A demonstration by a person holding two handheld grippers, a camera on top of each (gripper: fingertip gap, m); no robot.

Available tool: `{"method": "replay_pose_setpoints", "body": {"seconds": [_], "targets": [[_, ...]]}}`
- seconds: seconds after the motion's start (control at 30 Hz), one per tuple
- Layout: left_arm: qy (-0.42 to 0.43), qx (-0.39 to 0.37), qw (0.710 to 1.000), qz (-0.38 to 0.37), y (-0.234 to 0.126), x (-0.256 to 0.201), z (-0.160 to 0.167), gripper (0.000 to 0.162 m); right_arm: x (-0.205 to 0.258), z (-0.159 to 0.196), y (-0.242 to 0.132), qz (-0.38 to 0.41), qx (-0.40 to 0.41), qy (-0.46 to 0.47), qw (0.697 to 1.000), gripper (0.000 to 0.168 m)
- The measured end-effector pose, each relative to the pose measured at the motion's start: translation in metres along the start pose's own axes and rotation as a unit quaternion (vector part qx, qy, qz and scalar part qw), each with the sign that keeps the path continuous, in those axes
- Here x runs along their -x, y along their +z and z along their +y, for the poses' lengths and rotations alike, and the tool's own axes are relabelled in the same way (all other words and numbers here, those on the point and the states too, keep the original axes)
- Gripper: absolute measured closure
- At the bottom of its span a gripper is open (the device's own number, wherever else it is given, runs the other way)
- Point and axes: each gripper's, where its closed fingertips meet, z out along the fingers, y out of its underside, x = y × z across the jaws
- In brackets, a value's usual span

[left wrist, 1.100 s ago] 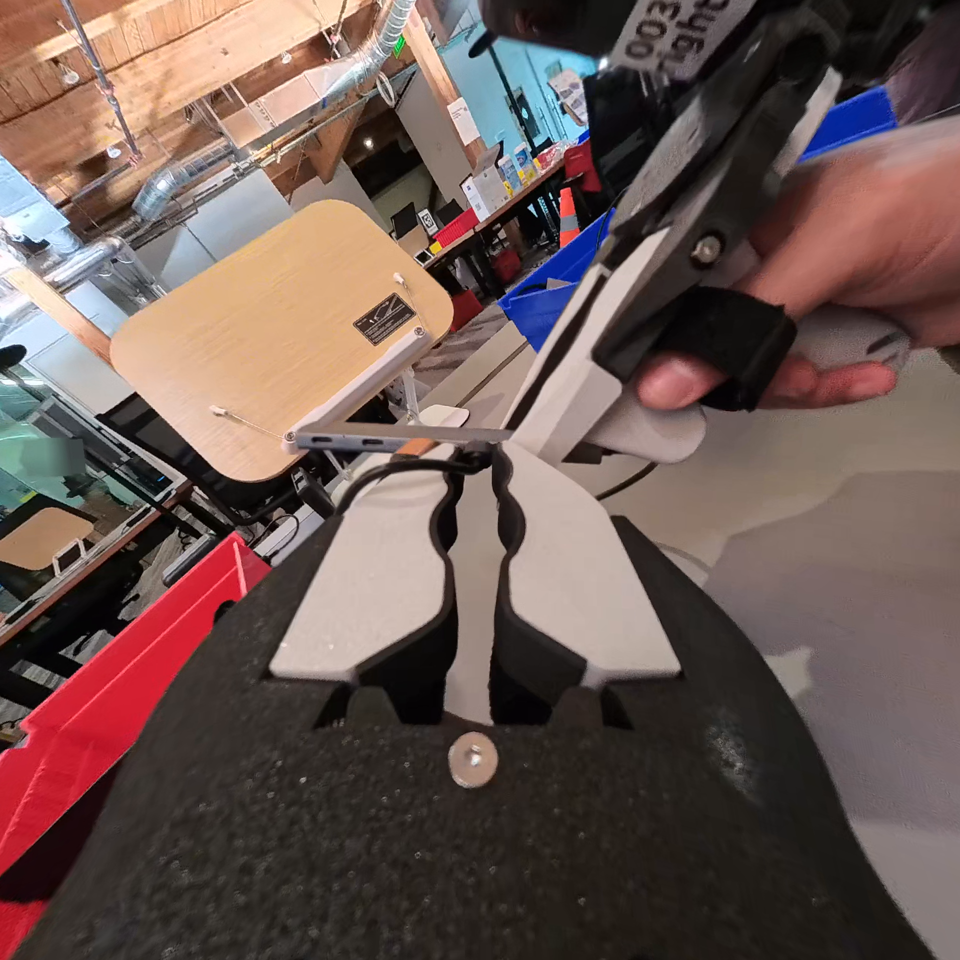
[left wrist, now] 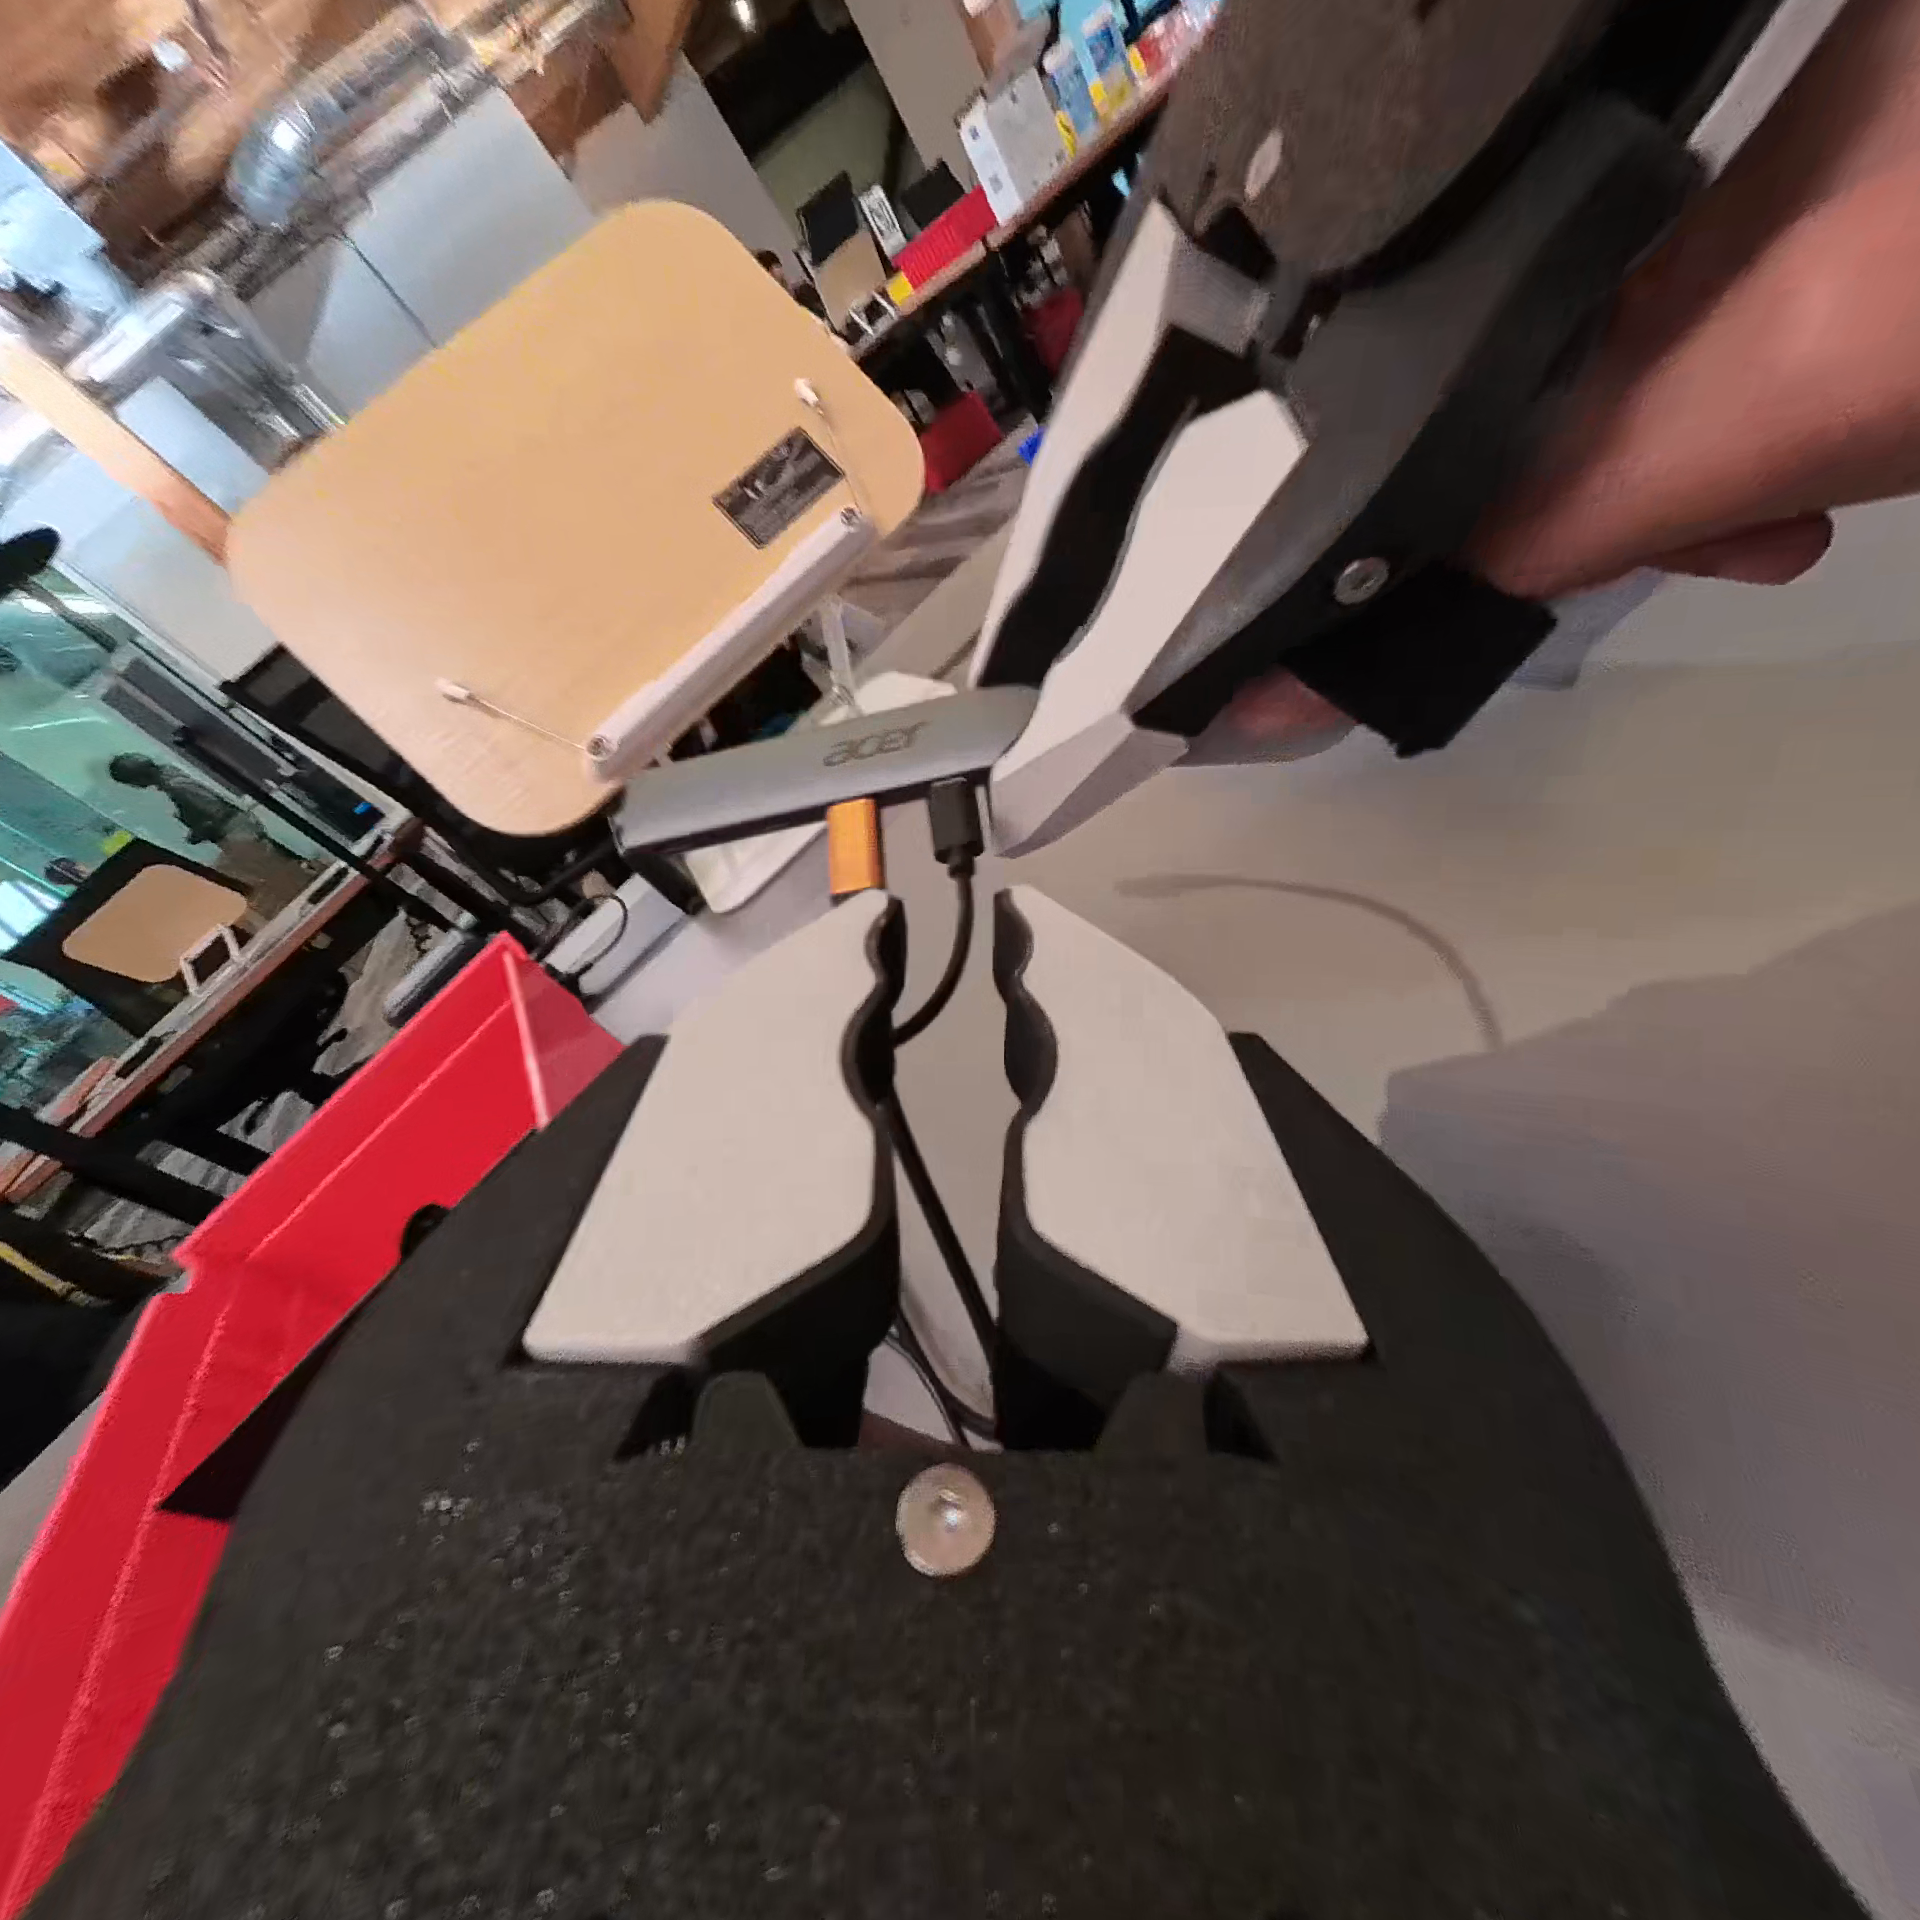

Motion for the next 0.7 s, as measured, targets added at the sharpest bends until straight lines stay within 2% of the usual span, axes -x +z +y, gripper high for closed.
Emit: {"method": "replay_pose_setpoints", "body": {"seconds": [0.1, 0.2, 0.4, 0.6, 0.7], "targets": [[-0.017, 0.023, 1.0, 0.008, 0.005, -0.002, 0.011, 0.149, 0.01, -0.003, 0.001, -0.009, -0.006, -0.005, 1.0, 0.146], [-0.03, 0.032, 0.999, 0.004, 0.006, 0.002, 0.016, 0.159, 0.014, -0.005, 0.001, -0.008, -0.013, -0.008, 1.0, 0.146], [-0.043, 0.034, 0.998, 0.017, 0.007, -0.001, 0.016, 0.16, 0.015, -0.004, 0.001, 0.013, -0.012, -0.029, 0.999, 0.146], [-0.06, 0.06, 0.996, 0.029, 0.009, -0.003, 0.025, 0.161, 0.016, -0.004, 0.002, 0.066, -0.003, -0.074, 0.995, 0.146], [-0.058, 0.067, 0.995, 0.038, 0.011, -0.005, 0.028, 0.161, 0.017, -0.001, 0.005, 0.061, 0.002, -0.077, 0.995, 0.146]]}}
